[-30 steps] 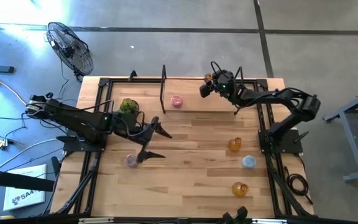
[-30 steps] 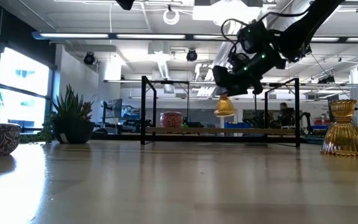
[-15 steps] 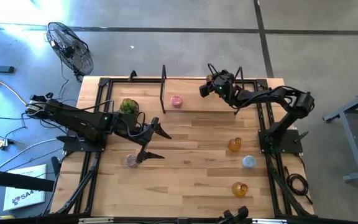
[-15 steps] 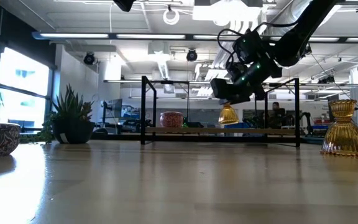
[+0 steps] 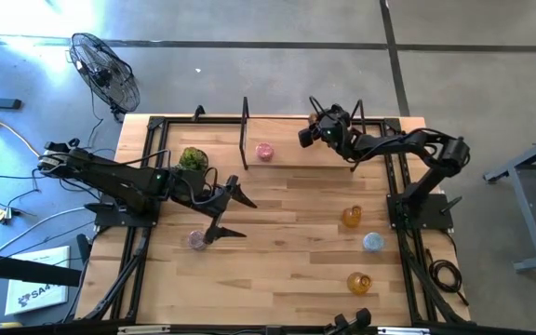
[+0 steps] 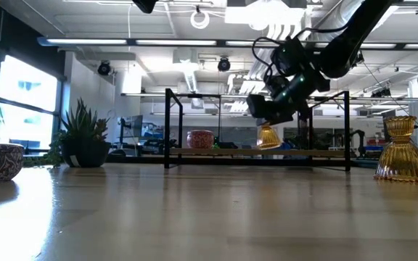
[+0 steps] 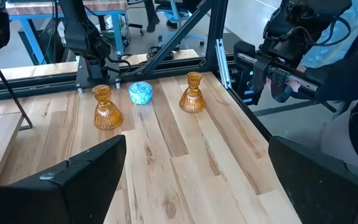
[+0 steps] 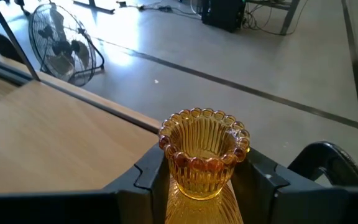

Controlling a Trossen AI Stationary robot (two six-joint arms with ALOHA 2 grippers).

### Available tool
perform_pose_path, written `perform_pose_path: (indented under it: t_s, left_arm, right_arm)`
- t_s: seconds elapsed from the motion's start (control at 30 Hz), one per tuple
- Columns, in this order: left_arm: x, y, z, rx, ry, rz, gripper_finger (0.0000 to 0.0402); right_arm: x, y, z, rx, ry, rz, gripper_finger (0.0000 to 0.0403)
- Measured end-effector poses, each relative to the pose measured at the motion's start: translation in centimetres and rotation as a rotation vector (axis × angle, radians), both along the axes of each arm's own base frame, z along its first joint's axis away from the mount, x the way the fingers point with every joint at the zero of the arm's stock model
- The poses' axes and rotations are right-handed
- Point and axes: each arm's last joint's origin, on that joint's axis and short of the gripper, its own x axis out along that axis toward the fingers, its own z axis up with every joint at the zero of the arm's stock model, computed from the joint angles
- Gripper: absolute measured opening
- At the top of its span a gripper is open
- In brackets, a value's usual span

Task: Pick & Place candle stick holders
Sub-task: Put the top left orange glass candle holder on the shelf

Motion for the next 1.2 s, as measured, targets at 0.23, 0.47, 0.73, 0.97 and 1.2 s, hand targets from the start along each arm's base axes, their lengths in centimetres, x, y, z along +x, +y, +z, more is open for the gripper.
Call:
perform_pose_path:
  t_s: [0.23, 0.47, 0.73, 0.97, 1.2]
  left_arm:
    - [0.0, 0.0, 0.0, 0.0, 0.0, 0.0, 0.0386]
    - [0.0, 0.0, 0.0, 0.0, 0.0, 0.0, 0.0386]
    - [0.0, 0.0, 0.0, 0.0, 0.0, 0.0, 0.0386]
    - [0.0, 0.0, 0.0, 0.0, 0.0, 0.0, 0.0386]
    - [0.0, 0.0, 0.0, 0.0, 0.0, 0.0, 0.0386]
  right_arm:
    - [0.0, 0.0, -0.2, 0.013, 0.0, -0.001, 0.0125]
    - [0.0, 0.0, -0.3, 0.035, -0.014, 0.008, 0.0125]
    - [0.0, 0.2, -0.7, 0.077, -0.026, 0.031, 0.0226]
    - [0.5, 0.5, -0.3, 0.033, -0.026, 0.071, 0.0245]
    - [1.8, 2.2, 0.8, -0.059, -0.019, 0.144, 0.0244]
